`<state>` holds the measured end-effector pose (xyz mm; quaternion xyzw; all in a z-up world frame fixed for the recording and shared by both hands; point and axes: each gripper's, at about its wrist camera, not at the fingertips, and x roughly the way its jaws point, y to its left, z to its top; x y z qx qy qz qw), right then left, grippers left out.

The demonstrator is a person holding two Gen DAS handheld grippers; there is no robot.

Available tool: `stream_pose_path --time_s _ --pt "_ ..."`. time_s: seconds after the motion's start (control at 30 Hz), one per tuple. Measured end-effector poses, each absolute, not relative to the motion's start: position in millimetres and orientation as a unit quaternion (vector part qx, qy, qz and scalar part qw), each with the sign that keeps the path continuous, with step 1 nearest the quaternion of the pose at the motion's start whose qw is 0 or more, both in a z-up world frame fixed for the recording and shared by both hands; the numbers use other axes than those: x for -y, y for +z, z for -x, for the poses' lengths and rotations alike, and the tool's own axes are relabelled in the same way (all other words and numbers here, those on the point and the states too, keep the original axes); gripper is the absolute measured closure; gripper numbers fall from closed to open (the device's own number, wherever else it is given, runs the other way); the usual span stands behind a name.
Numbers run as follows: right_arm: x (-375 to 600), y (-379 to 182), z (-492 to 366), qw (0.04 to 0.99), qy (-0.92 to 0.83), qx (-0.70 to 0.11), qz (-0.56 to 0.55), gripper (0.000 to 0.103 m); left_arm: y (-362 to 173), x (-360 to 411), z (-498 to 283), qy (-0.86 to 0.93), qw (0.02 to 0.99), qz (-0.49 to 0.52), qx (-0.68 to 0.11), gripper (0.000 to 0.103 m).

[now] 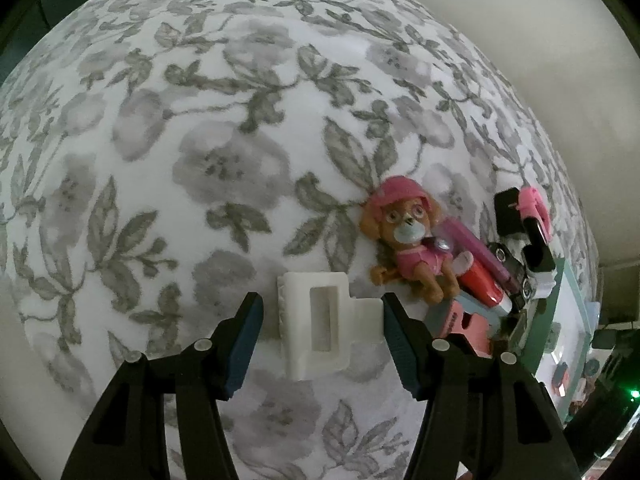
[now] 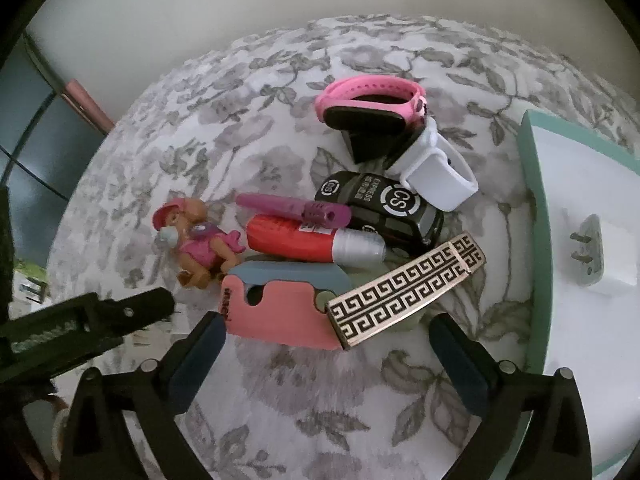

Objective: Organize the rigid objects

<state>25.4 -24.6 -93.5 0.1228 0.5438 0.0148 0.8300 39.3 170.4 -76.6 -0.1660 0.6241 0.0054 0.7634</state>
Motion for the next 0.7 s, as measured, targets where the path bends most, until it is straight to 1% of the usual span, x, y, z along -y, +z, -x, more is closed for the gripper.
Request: stream_pose_path --time_s 0.5,0.7 --pt "-0.6 -96.2 -35.1 0.831 0.001 -0.543 -0.122 0.000 -77.2 -208.0 -33.6 0.038 0.759 0.210 -0.615 0.040" --pt "10.9 -95.5 -32.4 0.829 0.007 -0.534 -0.166 0.000 -76.3 -222.1 -28.2 0.041 0.758 0.222 -0.612 0.040"
